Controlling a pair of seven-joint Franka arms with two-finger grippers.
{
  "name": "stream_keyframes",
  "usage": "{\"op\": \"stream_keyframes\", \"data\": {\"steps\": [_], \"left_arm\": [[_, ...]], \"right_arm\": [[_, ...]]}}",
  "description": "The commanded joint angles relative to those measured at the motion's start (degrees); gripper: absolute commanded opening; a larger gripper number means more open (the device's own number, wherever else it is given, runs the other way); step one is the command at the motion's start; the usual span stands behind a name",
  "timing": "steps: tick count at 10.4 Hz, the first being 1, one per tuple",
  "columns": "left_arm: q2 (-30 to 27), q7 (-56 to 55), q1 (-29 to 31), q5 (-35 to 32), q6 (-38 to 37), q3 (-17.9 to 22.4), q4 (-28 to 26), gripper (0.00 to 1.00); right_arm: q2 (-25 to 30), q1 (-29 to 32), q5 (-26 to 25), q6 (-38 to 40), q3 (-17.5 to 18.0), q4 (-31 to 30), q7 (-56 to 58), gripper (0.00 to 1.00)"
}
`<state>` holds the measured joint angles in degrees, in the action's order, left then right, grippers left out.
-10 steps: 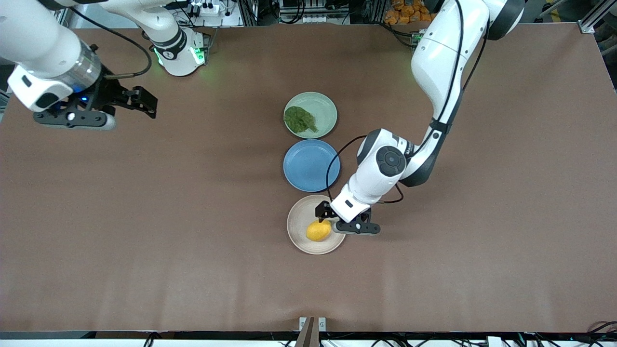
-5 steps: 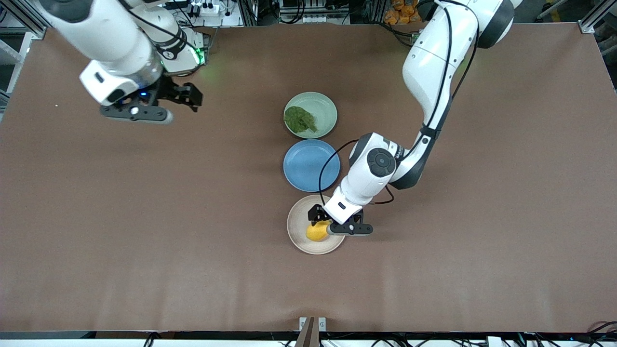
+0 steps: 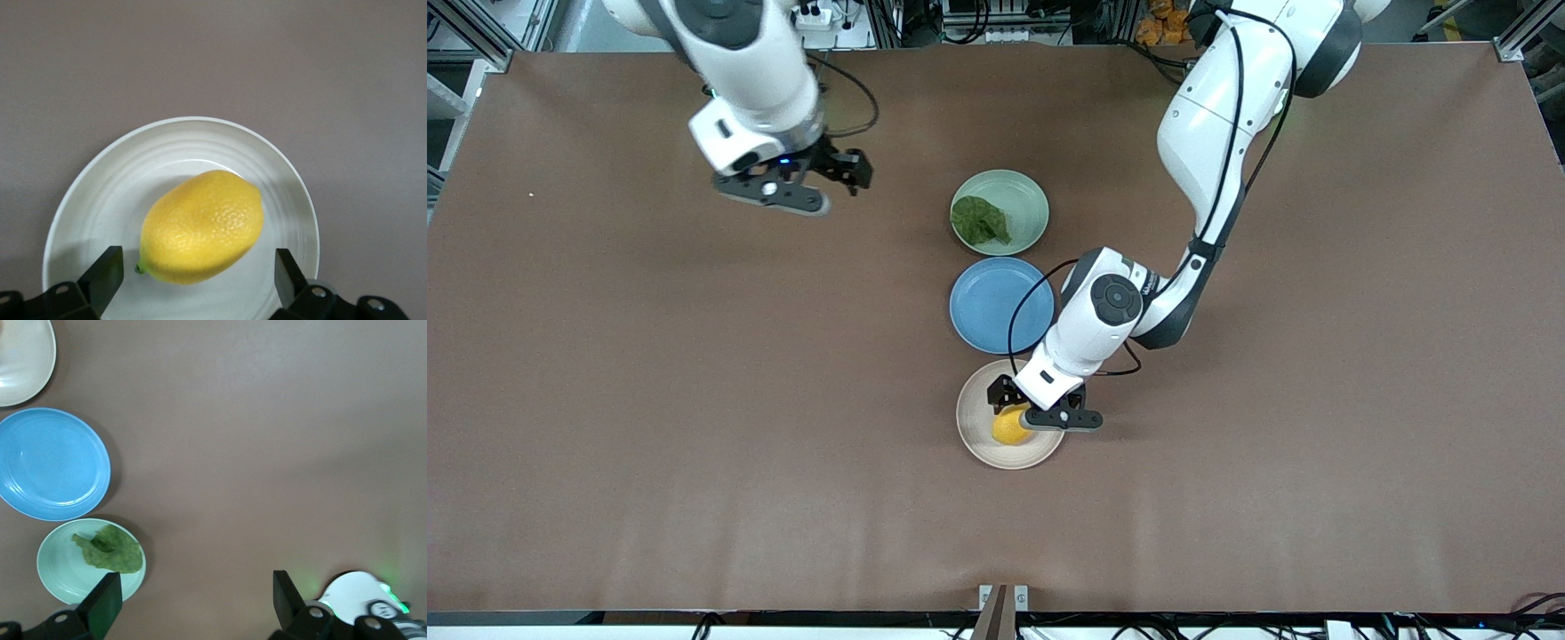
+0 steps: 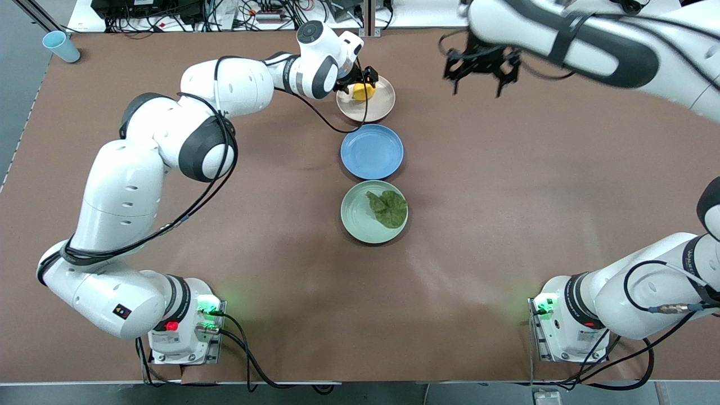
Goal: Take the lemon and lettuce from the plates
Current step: 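Lower the left gripper onto the lemon while the right gripper reaches the lettuce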
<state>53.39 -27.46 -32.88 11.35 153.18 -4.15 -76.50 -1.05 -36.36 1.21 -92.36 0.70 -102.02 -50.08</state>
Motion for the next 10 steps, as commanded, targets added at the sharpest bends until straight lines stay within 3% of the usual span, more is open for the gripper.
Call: {"op": "stream_keyframes", "data": {"steps": [1,7,10], "left_arm": [[2.33,-1.37,-1.48,1.49,2.47,0.90,1.97,1.00],[4.09,-1.54,-2.01,1.57,4.58,1.08,3.02,1.00],[4.70,-1.46,-1.75,1.49,4.58,1.34,3.98,1.00]], "right_arm": [[-0.09,-2.74,0.02,-3.17,-0.35,-2.30,-5.45,1.00],[-9.40,-11.18,0.11,-14.24,-0.35,-2.48,-20.57,1.00],[-12.13,-12.85,0.73,-15.48,-0.35,-2.48,-22.95,1.00]]}}
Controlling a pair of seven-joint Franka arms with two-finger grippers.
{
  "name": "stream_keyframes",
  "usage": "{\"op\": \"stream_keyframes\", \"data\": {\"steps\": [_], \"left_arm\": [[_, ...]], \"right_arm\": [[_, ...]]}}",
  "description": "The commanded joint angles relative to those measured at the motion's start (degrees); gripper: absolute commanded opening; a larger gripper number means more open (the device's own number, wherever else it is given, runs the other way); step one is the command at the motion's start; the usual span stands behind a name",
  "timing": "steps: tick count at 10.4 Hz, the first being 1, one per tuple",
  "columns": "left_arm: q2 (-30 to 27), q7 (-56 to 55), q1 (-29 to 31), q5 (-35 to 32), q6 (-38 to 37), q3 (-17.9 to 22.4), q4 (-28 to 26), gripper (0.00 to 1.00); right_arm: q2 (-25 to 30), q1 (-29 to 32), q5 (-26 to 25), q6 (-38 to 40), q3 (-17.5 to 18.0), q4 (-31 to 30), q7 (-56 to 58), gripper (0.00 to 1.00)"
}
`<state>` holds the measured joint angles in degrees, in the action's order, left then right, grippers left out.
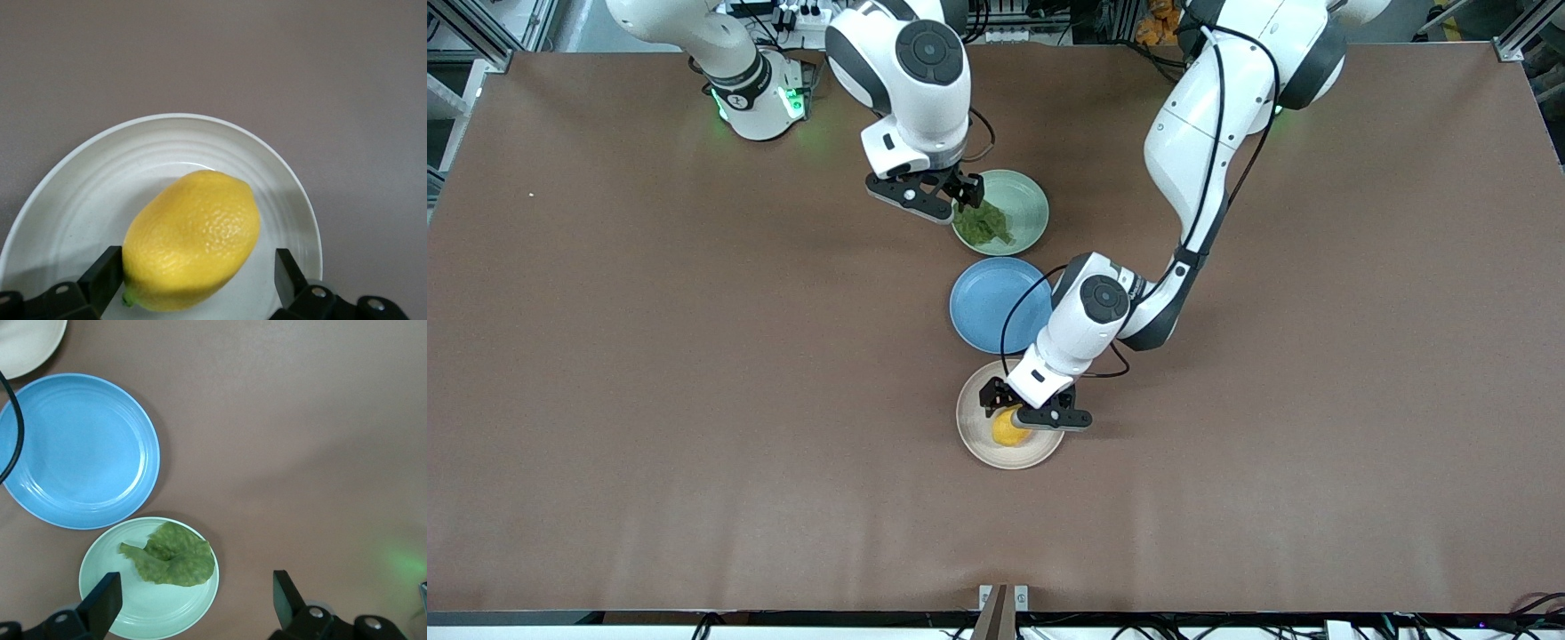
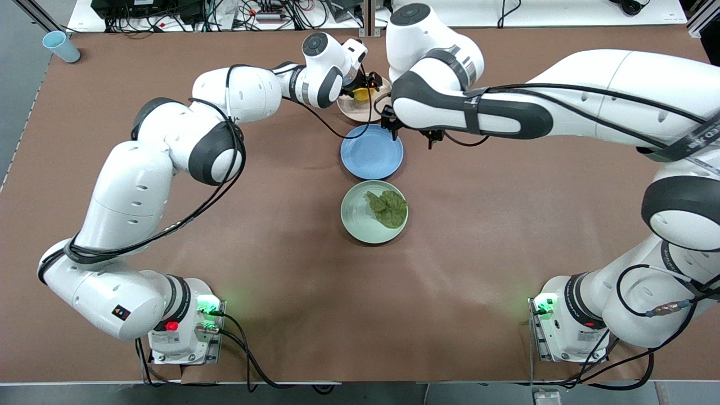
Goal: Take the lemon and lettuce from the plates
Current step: 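Lower the left gripper onto the lemon while the right gripper reaches the lettuce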
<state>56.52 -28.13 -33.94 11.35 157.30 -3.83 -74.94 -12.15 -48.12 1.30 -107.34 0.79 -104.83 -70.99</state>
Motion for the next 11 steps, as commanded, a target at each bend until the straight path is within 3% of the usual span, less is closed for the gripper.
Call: {"op": "stream_keyframes", "data": {"steps": [1,5,11], "left_arm": [[2.10,-0.88,-0.95,1.48,0.56,1.89,3.30,1.00],[2.63,-0.88,-1.04,1.57,1.43,2.08,3.49,1.00],[3.42,-2.80,-1.30,1.57,3.81,1.99,3.49,1.00]], "right_arm": [[-1.81,-1.79,0.64,-2.41,-0.44,-0.20,-3.44,1.00],[-2.26,-3.20,0.64,-11.65,-0.44,-5.47,-6.80,1.00],[-7.71,-4.96,1.07,-17.98,-0.35,-5.56,-10.38,1.00]]}}
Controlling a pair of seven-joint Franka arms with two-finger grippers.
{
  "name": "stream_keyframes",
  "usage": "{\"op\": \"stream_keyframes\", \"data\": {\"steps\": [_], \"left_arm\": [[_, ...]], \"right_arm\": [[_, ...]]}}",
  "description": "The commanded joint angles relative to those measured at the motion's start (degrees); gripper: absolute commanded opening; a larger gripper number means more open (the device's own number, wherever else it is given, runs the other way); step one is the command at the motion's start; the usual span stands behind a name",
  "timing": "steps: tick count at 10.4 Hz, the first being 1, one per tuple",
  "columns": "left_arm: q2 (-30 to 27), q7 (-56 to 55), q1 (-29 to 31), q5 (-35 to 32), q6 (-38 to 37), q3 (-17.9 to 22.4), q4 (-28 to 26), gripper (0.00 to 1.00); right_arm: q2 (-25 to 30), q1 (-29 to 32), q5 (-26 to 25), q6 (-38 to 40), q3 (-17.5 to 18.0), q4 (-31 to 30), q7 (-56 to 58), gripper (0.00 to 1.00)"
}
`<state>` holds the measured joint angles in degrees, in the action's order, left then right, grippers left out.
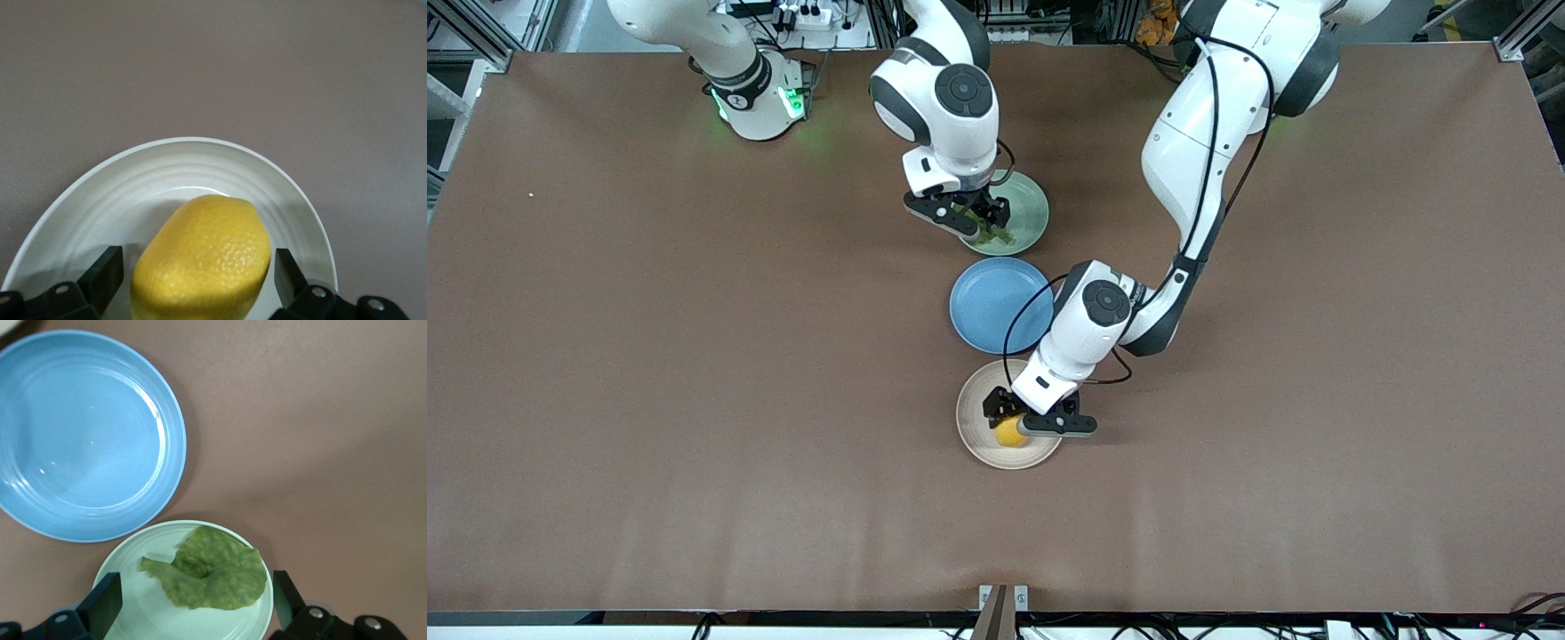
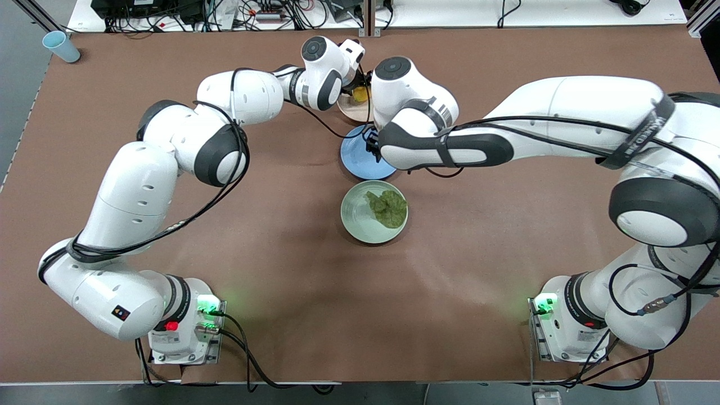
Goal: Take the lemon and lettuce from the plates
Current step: 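Close the left gripper on the lemon while the right gripper lowers onto lettuce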
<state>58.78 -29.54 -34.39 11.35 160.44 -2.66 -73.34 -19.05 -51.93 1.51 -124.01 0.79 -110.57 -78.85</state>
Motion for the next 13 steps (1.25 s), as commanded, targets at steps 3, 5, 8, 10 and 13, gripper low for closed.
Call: {"op": "stream_keyframes", "data": {"steps": [3,5,8,10,13], "left_arm": [[0.99,-3.42,-0.86,1.57,0.66,0.82,1.89,1.00],[0.99,-3.42,-0.86,1.49,0.66,0.82,1.80,0.87],[0.99,-3.50,-1.12,1.48,0.66,0.73,1.71,0.39],[0.99,-3.94,-1.12,1.57,0.66,0.73,1.71,0.32],[0.11,-4.47,-0.68,1.57,-1.52,0.64,1.71,0.24]], "right_arm": [[-4.23,-1.68,1.75,-5.53,-0.35,0.18,-8.85,1.00],[-4.95,-2.56,3.23,-6.51,-0.35,0.18,-11.76,1.00],[-7.66,-3.18,4.47,-9.39,-0.44,0.00,-14.31,1.00],[-10.56,-4.14,4.47,-15.36,-0.44,-0.35,-16.24,1.00],[-10.92,-5.02,4.47,-15.83,-0.44,-2.10,-16.51,1.00]]}}
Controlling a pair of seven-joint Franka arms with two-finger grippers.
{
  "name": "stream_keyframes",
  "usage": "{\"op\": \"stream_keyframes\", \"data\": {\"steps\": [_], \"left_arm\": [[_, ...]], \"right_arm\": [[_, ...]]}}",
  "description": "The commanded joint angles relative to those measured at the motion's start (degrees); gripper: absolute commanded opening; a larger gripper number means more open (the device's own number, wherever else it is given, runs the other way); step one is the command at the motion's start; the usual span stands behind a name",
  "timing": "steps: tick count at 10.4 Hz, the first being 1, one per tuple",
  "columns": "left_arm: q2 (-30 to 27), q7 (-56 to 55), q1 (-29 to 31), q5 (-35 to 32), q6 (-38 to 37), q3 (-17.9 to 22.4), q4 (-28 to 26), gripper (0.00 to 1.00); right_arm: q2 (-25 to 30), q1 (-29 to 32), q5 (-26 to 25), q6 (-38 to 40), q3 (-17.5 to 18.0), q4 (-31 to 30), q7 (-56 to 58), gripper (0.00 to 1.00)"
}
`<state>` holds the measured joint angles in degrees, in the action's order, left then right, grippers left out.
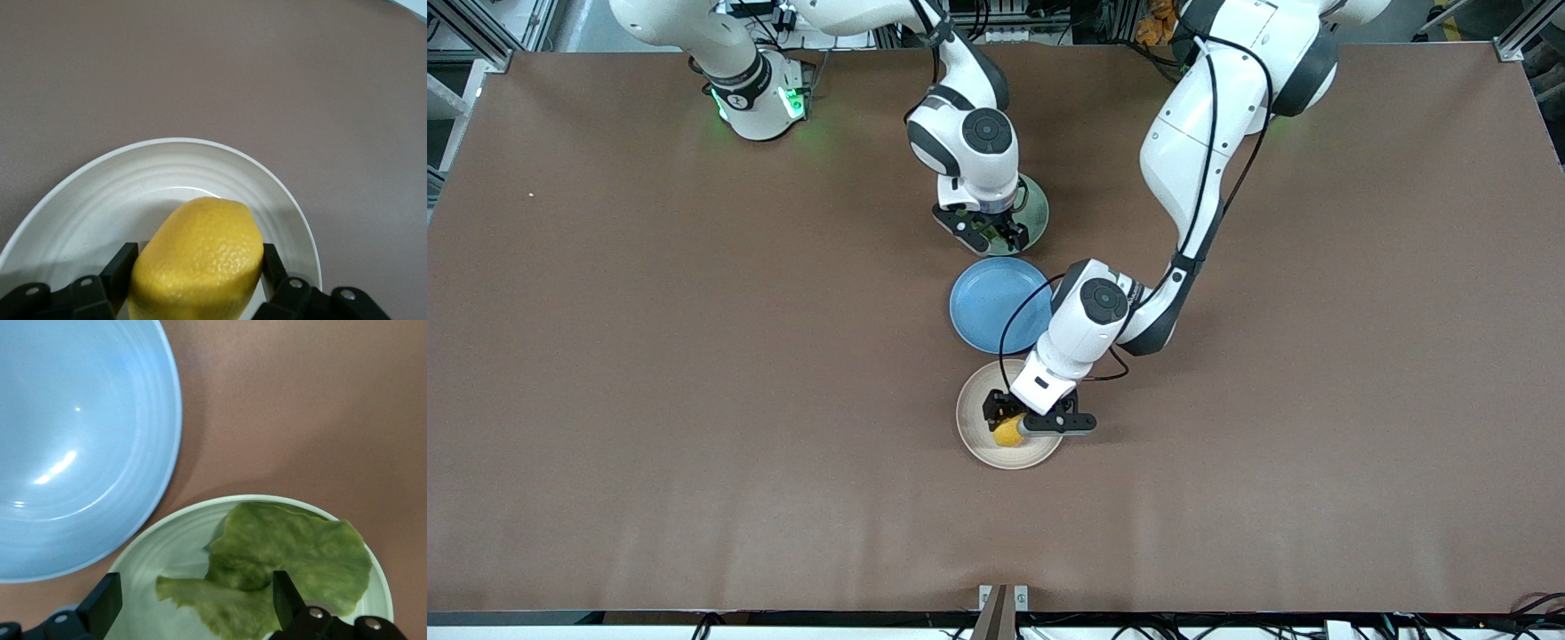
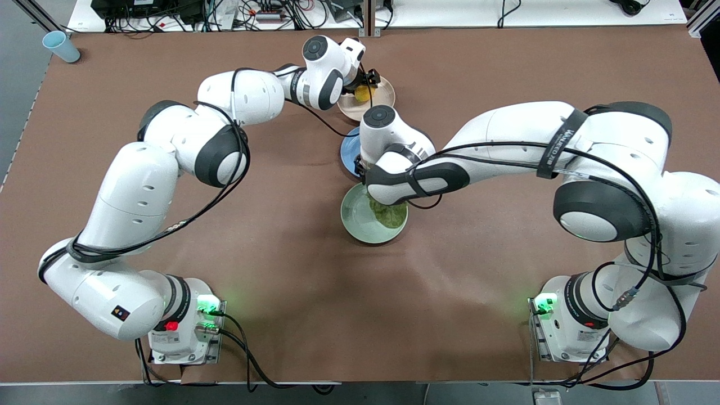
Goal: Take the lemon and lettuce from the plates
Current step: 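Close the left gripper on the lemon while the right gripper lowers onto lettuce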
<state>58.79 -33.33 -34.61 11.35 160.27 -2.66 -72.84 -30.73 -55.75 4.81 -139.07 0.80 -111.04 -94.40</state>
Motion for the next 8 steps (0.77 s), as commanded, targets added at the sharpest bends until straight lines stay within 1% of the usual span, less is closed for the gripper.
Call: {"op": "stream_keyframes", "data": {"steps": [1,3,6,7,8], "left_arm": [[-0.34,-0.69,-0.29,1.57,-4.07,0.55,1.21,0.22],[-1.66,-0.77,-0.02,1.57,-7.59,0.55,1.21,0.21],[-3.94,-1.04,0.85,1.57,-13.47,0.73,1.21,0.10],[-4.73,-0.86,1.55,1.57,-15.50,0.73,1.21,0.09],[-5.26,-0.78,1.82,1.57,-17.35,0.64,1.21,0.09]], "right_arm": [[0.76,-1.55,1.16,-1.37,-0.45,-2.94,-1.05,1.00],[0.76,-2.17,1.16,-4.27,-0.45,-5.05,-1.49,1.00],[0.94,-2.17,1.16,-4.72,-0.45,-4.97,-1.49,1.00],[1.02,-2.17,1.16,-4.72,-0.45,-4.97,-1.49,1.00],[1.11,-2.17,1.16,-4.72,-0.45,-4.97,-1.58,0.70]]}}
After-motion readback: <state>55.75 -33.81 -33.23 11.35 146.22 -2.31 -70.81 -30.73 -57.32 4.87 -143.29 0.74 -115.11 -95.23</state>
